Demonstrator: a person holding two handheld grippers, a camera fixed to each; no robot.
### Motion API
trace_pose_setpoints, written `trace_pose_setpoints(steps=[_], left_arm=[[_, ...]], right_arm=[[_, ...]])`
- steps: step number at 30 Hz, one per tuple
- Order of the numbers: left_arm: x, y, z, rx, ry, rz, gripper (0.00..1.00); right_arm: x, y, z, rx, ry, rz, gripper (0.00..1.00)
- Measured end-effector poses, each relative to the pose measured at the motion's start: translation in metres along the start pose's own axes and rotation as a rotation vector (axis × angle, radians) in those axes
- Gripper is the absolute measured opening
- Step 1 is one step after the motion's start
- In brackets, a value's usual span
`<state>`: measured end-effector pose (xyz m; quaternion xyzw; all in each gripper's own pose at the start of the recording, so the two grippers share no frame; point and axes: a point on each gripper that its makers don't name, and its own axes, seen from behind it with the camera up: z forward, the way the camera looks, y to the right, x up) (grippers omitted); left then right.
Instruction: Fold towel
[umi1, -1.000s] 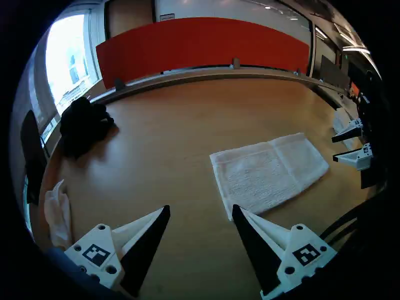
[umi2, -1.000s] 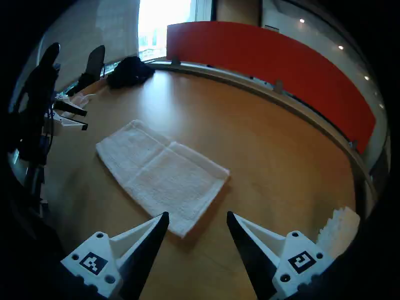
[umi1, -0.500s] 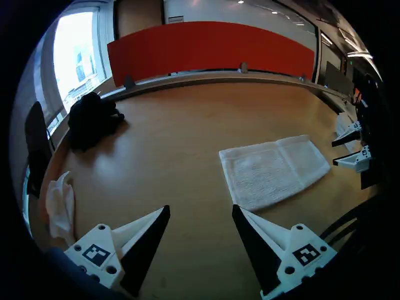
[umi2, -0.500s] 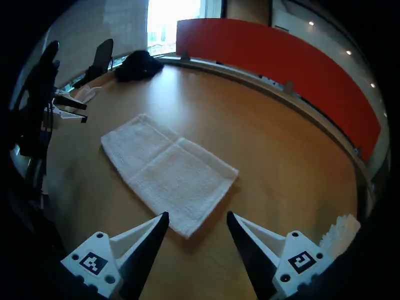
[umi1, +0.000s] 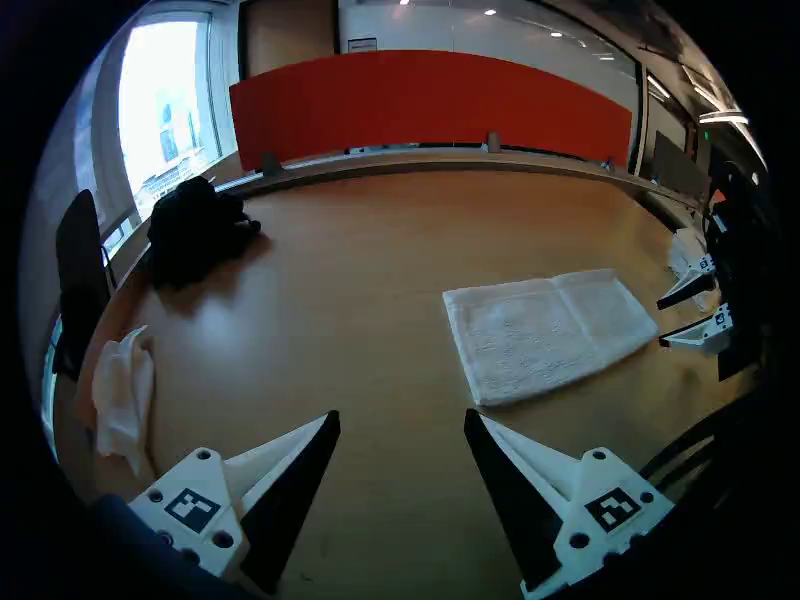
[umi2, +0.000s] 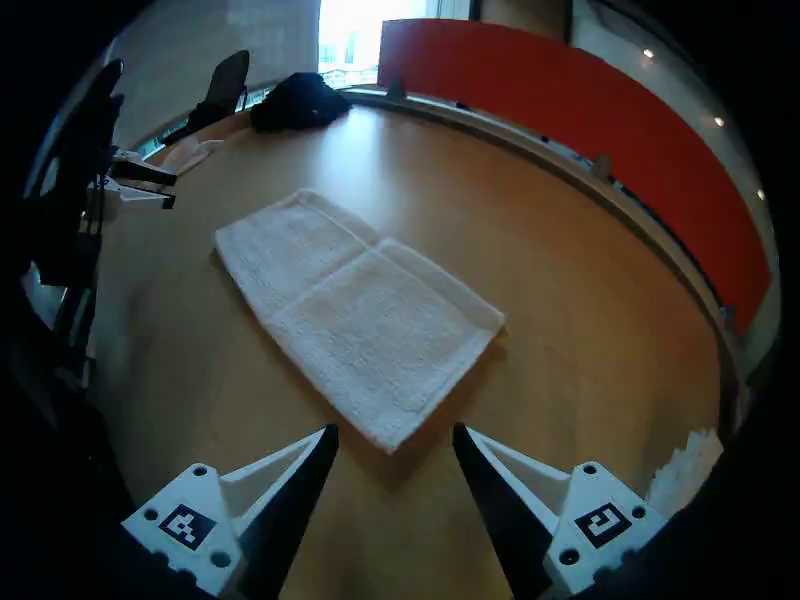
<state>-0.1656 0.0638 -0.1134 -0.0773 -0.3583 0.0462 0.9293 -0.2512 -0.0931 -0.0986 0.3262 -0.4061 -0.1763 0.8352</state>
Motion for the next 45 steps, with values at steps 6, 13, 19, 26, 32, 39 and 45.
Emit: trace_pose_setpoints(steps=[6, 13, 19, 26, 32, 39, 45], left_arm=[[0.001, -0.005, -0.008, 0.014, 0.032, 0.007, 0.92], [0.005, -0.007, -0.015, 0.022, 0.067, 0.015, 0.92], [0.002, -0.006, -0.02, 0.023, 0.082, 0.015, 0.92], [0.001, -0.009, -0.025, 0.033, 0.09, 0.007, 0.92], [0.002, -0.01, -0.028, 0.034, 0.098, 0.0, 0.92], [0.005, -0.011, -0.033, 0.031, 0.112, -0.013, 0.92], [0.007, -0.013, -0.037, 0.04, 0.124, -0.009, 0.92]], right_arm=[[-0.003, -0.001, 0.003, 0.015, -0.017, -0.012, 0.84], [-0.008, -0.004, 0.004, 0.036, -0.042, -0.018, 0.71], [-0.014, -0.005, 0.005, 0.056, -0.068, -0.011, 0.45], [-0.014, -0.003, 0.005, 0.063, -0.073, -0.002, 0.38], [-0.014, -0.004, 0.007, 0.071, -0.076, -0.009, 0.21], [-0.009, -0.004, 0.007, 0.071, -0.064, -0.009, 0.03], [-0.002, -0.004, 0.004, 0.061, -0.049, -0.01, 0.03]])
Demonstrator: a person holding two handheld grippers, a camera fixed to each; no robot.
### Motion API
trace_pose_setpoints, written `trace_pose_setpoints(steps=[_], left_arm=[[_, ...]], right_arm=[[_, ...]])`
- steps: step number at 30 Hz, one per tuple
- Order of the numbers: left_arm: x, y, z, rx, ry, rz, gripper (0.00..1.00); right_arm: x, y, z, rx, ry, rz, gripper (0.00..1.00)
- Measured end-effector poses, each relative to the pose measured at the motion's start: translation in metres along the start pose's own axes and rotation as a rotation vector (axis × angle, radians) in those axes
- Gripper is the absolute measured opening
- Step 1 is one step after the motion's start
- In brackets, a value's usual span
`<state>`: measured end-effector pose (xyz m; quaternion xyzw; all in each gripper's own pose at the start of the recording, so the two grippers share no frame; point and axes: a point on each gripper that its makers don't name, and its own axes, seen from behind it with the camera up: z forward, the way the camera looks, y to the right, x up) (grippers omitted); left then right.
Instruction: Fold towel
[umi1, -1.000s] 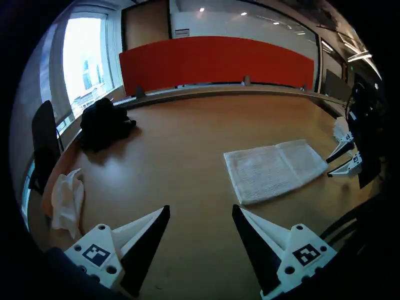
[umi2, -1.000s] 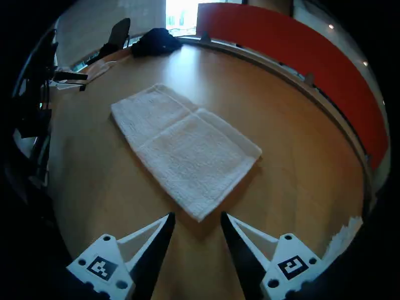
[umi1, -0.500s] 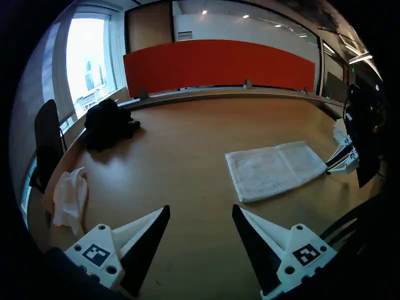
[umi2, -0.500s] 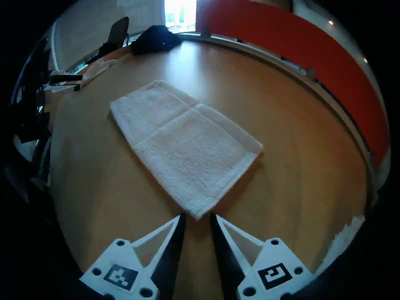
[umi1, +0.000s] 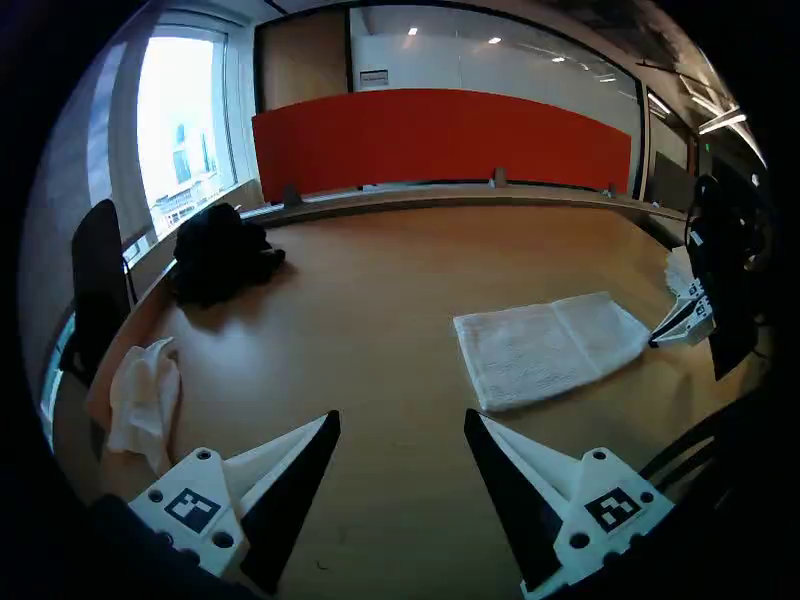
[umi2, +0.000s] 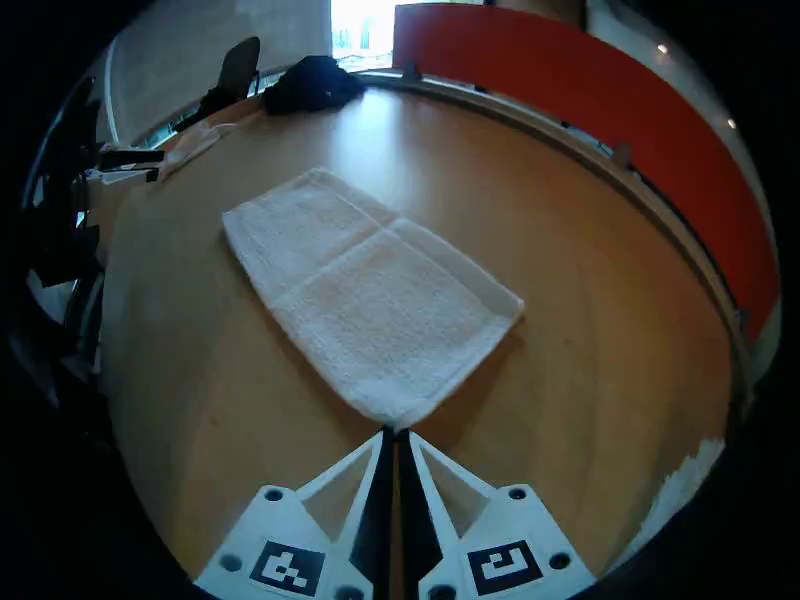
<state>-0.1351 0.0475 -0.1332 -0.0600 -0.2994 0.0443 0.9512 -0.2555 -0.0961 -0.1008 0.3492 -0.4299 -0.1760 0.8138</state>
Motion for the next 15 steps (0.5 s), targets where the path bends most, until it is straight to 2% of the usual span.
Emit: trace_pose_setpoints(steps=[15], left_arm=[[0.007, -0.012, -0.013, 0.038, 0.034, 0.004, 0.92]], right_arm=[[0.039, 0.004, -0.019, -0.023, 0.069, -0.025, 0.03]])
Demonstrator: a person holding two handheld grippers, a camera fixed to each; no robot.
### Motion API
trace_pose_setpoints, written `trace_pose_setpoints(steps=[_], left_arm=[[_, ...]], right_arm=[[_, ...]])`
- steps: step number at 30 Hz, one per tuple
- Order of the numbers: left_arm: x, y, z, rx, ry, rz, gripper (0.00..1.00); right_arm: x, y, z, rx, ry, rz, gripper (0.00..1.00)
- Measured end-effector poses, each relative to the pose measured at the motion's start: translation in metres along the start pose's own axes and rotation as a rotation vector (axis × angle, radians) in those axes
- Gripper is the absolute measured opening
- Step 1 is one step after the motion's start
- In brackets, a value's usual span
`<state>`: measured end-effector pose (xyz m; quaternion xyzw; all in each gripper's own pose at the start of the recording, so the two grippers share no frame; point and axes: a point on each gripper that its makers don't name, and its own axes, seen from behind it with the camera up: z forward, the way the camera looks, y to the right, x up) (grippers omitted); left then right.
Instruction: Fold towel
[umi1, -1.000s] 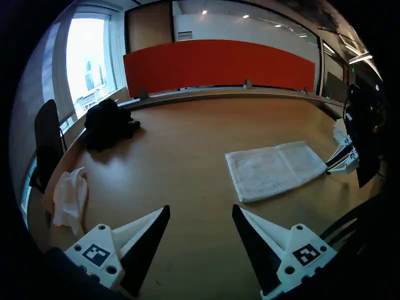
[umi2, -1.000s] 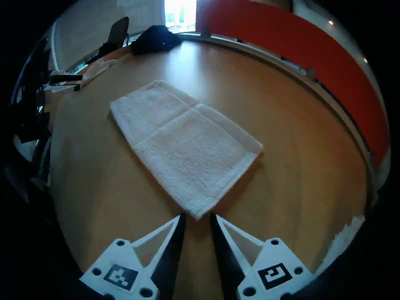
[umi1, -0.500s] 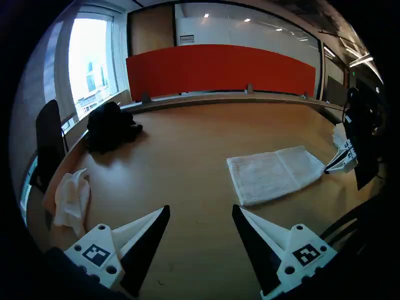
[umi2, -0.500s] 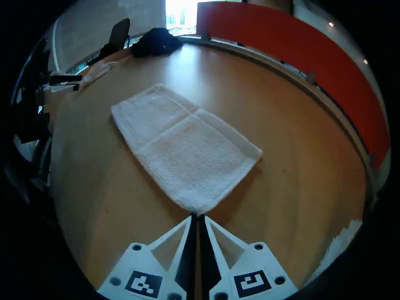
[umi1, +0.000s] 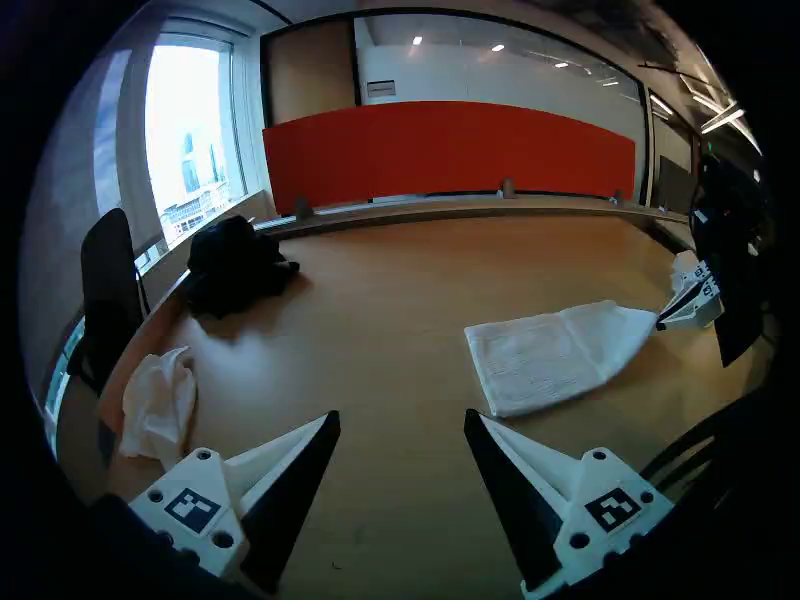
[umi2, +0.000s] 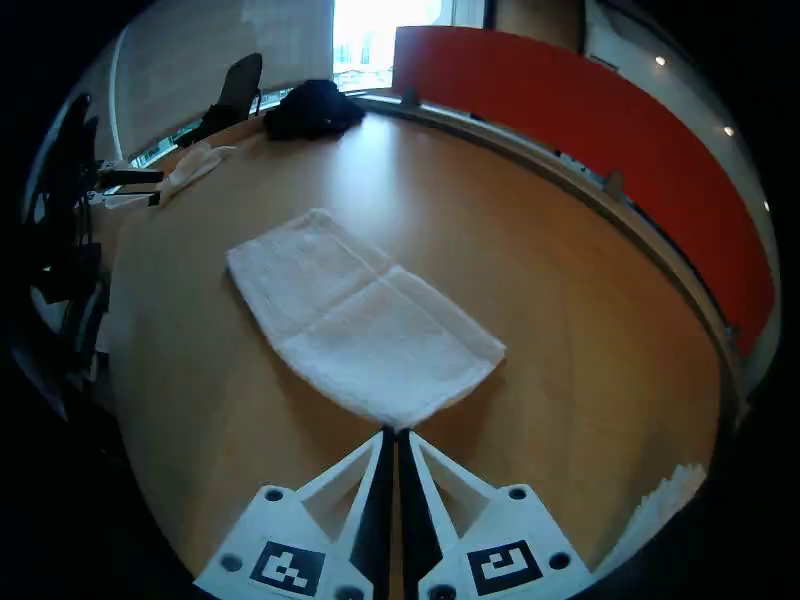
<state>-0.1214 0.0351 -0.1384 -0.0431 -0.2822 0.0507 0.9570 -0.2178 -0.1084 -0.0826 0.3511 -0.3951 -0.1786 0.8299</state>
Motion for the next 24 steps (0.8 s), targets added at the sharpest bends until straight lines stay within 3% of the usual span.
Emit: trace_pose_setpoints(steps=[13, 24], left_arm=[[0.002, -0.007, -0.009, 0.02, 0.007, -0.011, 0.92], [0.0, -0.01, -0.017, 0.038, 0.006, -0.021, 0.92]], right_arm=[[0.023, 0.01, -0.016, -0.019, 0.03, -0.032, 0.03], [0.059, 0.002, -0.017, -0.003, 0.074, -0.083, 0.03]])
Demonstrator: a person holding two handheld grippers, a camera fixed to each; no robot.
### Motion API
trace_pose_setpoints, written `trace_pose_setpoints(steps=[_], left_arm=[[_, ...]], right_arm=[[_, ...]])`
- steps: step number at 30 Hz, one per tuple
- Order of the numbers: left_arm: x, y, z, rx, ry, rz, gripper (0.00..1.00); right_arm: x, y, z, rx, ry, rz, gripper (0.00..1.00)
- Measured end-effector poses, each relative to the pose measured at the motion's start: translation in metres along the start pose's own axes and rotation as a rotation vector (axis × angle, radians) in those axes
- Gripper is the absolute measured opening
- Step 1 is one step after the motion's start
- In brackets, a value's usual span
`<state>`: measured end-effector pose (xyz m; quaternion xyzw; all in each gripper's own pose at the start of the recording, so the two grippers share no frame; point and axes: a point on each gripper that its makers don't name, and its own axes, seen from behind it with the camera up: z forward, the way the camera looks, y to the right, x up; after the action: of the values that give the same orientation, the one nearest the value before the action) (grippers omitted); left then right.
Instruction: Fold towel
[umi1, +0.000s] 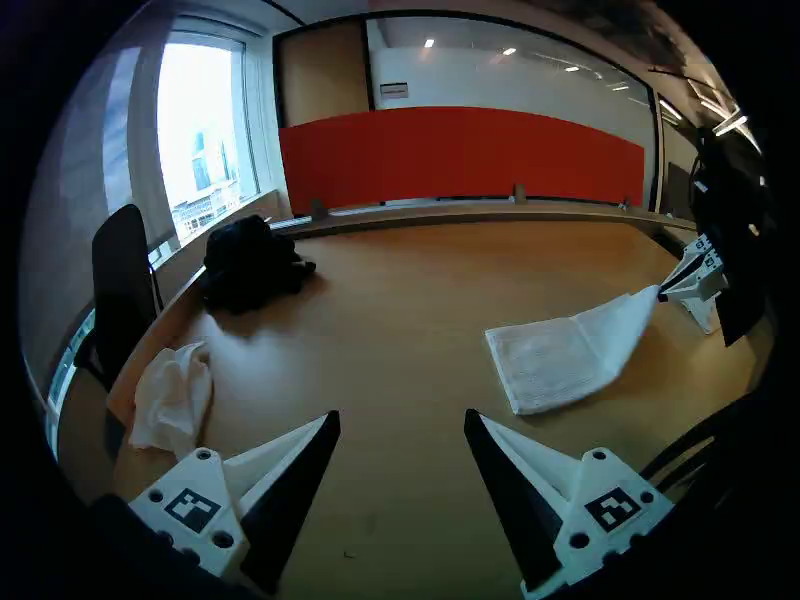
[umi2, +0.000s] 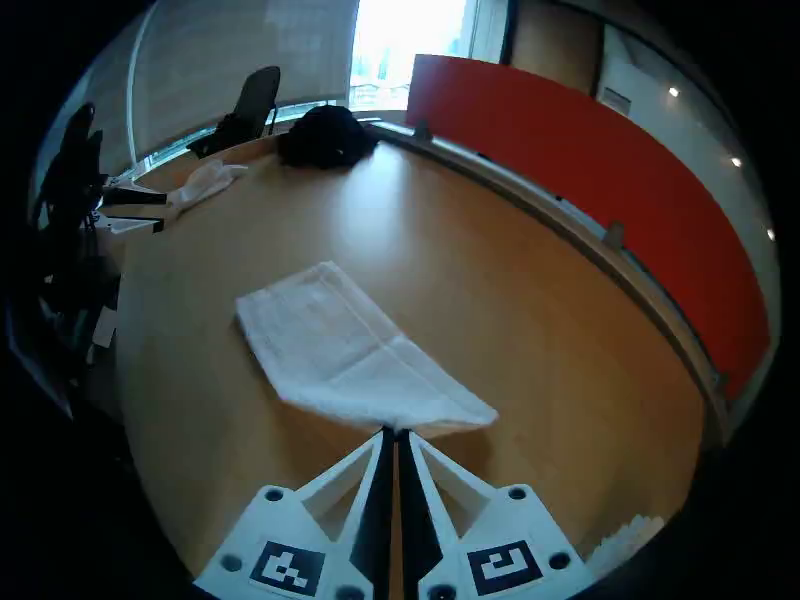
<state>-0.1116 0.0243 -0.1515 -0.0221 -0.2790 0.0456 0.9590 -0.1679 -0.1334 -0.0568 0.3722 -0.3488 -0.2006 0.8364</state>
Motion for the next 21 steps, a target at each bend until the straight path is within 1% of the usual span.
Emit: trace_pose_setpoints(steps=[6, 13, 17, 21], left_arm=[[0.001, -0.001, -0.007, 0.008, 0.006, -0.018, 0.92], [-0.002, -0.005, -0.015, 0.021, 0.007, -0.045, 0.92], [-0.006, -0.007, -0.019, 0.027, 0.002, -0.055, 0.92], [-0.012, -0.009, -0.022, 0.033, -0.005, -0.062, 0.92]], right_arm=[[0.036, -0.01, 0.007, 0.022, 0.048, -0.033, 0.03], [0.076, -0.029, 0.017, 0.07, 0.1, -0.081, 0.03], [0.092, -0.039, 0.025, 0.096, 0.113, -0.111, 0.03], [0.101, -0.047, 0.031, 0.117, 0.117, -0.132, 0.03]])
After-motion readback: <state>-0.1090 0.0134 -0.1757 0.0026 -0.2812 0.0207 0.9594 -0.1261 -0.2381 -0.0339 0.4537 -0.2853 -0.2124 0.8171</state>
